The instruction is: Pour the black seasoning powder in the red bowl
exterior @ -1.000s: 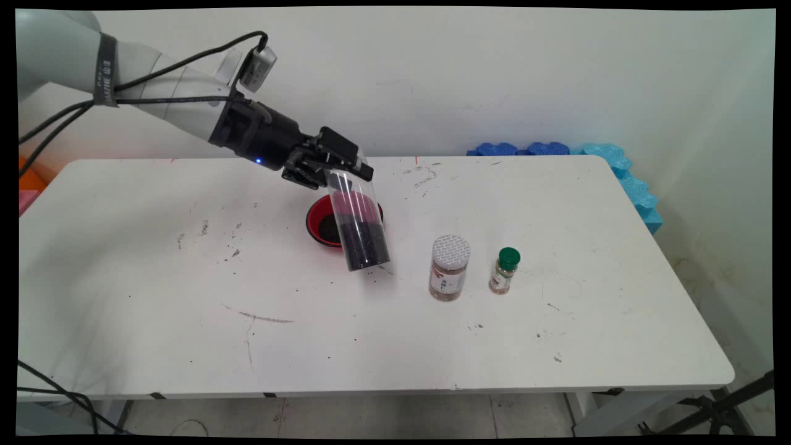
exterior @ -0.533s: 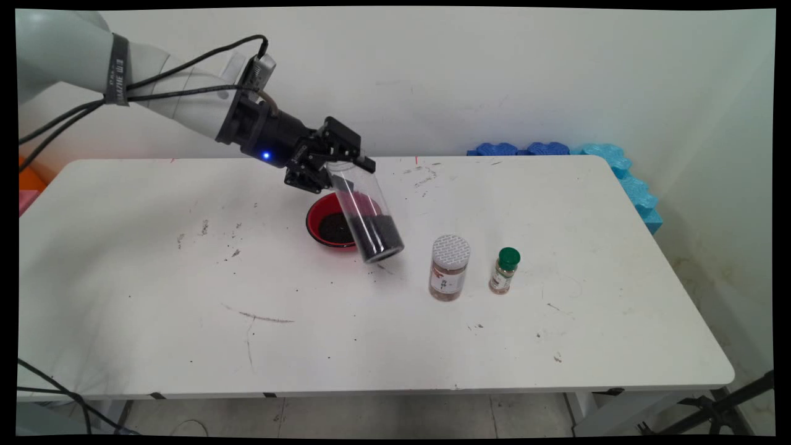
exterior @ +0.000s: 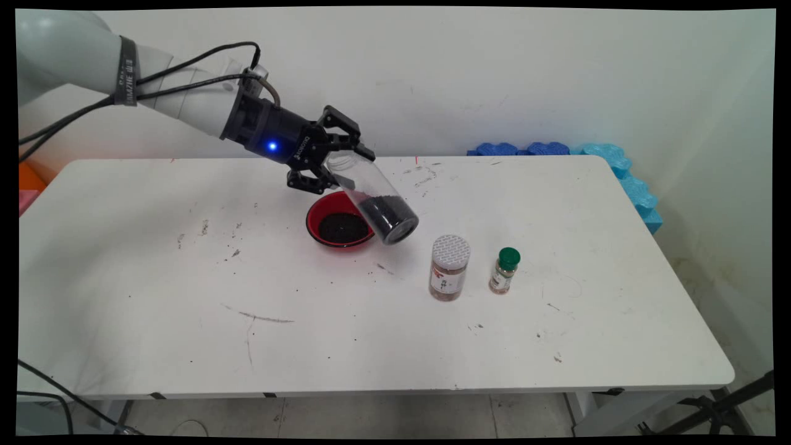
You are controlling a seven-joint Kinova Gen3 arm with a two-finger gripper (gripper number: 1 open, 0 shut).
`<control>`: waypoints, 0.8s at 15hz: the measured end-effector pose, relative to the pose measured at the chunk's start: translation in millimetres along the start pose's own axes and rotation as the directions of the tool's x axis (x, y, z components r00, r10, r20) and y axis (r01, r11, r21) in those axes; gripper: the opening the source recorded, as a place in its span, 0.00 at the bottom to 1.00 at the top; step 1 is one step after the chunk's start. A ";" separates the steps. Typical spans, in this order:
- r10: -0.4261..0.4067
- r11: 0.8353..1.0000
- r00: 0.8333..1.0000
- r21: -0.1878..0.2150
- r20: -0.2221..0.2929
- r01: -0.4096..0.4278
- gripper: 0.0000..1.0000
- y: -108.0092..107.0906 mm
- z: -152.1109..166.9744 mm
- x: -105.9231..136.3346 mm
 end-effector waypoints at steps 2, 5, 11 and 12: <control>-0.059 0.998 0.998 -0.008 0.000 0.059 0.00 -0.3 0.6 0.8; -0.153 0.988 0.988 -0.023 -0.001 0.153 0.00 -0.7 1.4 2.4; -0.319 0.947 0.948 -0.050 0.009 0.319 0.00 -1.3 2.6 3.4; -0.343 0.938 0.939 -0.054 0.011 0.343 0.00 -1.4 2.6 3.2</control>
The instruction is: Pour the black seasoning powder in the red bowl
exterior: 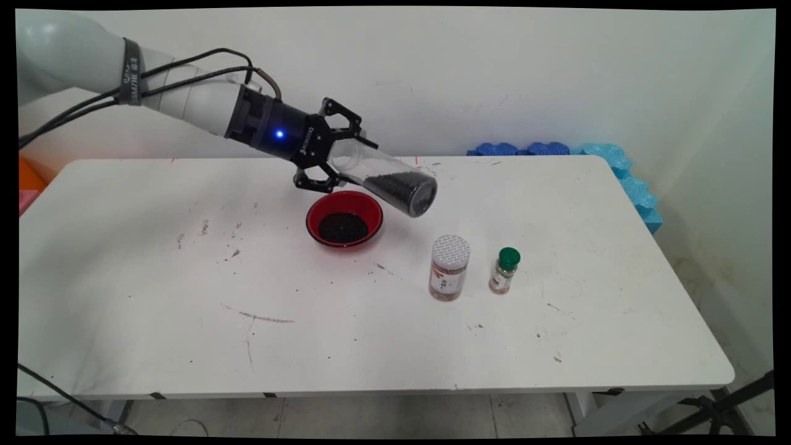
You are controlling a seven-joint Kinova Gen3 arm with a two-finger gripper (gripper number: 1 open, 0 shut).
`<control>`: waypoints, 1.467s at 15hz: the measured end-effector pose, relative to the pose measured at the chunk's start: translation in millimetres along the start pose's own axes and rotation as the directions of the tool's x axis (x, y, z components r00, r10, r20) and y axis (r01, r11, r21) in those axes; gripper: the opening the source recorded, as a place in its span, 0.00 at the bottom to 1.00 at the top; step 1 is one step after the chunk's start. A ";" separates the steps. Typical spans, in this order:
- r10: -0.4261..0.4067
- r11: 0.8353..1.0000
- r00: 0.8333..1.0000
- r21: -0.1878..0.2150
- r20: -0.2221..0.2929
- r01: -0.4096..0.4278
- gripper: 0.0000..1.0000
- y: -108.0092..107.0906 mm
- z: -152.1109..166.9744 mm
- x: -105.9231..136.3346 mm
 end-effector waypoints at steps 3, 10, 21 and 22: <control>-0.057 0.998 0.998 -0.011 0.003 0.057 0.00 -0.1 0.4 0.2; -0.207 0.977 0.978 -0.050 -0.004 0.207 0.00 -1.8 -0.3 5.1; -0.348 0.934 0.937 -0.083 -0.005 0.347 0.00 -11.8 -3.6 9.9; -0.356 0.931 0.935 -0.085 -0.005 0.354 0.00 -12.3 -3.0 10.0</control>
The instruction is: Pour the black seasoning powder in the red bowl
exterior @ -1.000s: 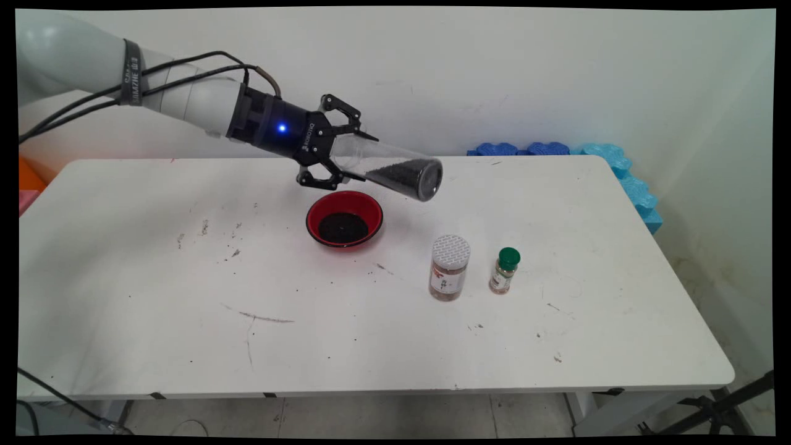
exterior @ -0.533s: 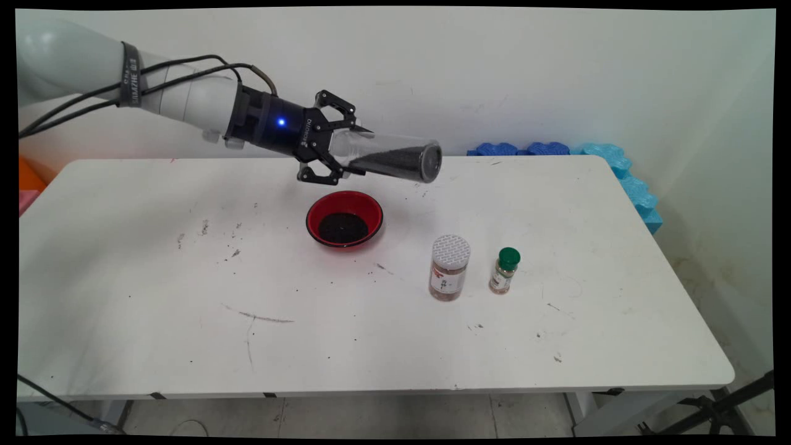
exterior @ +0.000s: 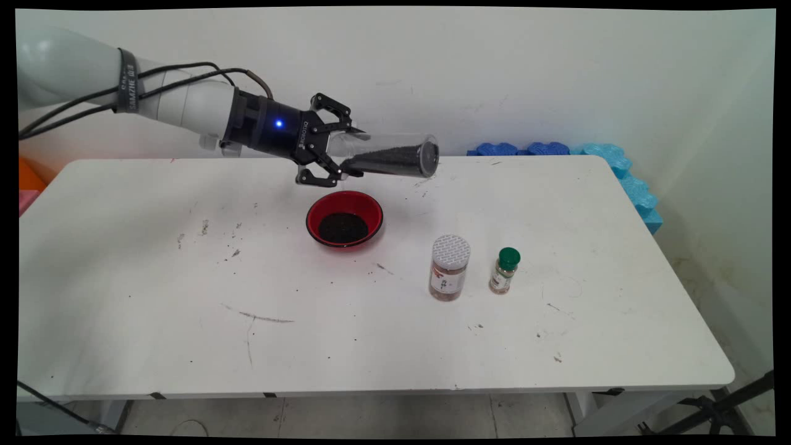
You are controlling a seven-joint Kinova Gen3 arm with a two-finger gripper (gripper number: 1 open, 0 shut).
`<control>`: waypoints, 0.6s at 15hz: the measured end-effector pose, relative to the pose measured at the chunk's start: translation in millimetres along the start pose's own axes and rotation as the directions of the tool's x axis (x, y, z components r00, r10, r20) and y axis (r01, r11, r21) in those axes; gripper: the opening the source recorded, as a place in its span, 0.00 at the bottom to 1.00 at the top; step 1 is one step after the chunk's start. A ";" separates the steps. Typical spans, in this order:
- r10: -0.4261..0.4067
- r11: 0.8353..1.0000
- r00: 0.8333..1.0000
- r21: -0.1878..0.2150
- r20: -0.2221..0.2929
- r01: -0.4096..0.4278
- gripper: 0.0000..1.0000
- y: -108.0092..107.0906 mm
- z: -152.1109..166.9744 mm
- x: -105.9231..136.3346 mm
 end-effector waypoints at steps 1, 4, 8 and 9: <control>-0.006 1.000 1.000 -0.002 -0.001 0.006 0.00 -0.3 0.4 0.2; -0.024 1.000 1.000 -0.007 -0.004 0.024 0.00 -1.3 1.8 1.2; -0.045 0.999 0.999 -0.011 -0.009 0.045 0.00 -3.3 2.2 3.6; -0.053 0.999 0.999 -0.012 -0.010 0.053 0.00 -3.8 2.1 4.2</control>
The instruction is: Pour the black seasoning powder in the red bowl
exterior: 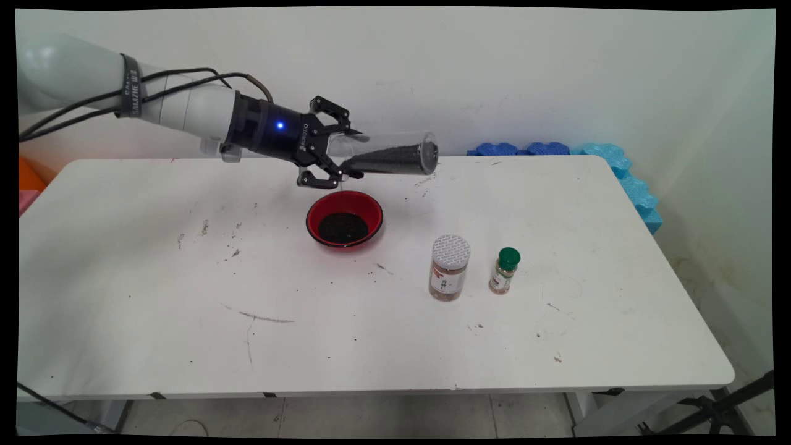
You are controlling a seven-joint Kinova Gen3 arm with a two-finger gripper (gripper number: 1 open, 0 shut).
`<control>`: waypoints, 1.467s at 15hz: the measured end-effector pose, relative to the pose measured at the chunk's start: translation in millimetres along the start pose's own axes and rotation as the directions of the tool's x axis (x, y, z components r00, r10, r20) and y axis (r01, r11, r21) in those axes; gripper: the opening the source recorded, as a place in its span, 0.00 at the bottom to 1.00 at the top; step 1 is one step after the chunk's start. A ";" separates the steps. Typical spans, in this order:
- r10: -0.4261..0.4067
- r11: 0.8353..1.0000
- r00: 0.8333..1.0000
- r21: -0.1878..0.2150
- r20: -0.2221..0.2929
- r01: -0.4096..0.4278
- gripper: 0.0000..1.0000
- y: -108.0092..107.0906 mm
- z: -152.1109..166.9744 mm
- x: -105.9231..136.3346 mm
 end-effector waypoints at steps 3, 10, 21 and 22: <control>-0.019 1.000 1.000 -0.004 -0.002 0.019 0.00 -1.7 -1.0 2.1; -0.061 0.998 0.998 -0.008 -0.002 0.060 0.00 -5.2 -2.6 6.4; -0.106 0.994 0.994 -0.024 -0.002 0.106 0.00 -3.1 3.4 9.2; -0.108 0.994 0.994 -0.025 -0.002 0.108 0.00 -2.8 4.0 9.6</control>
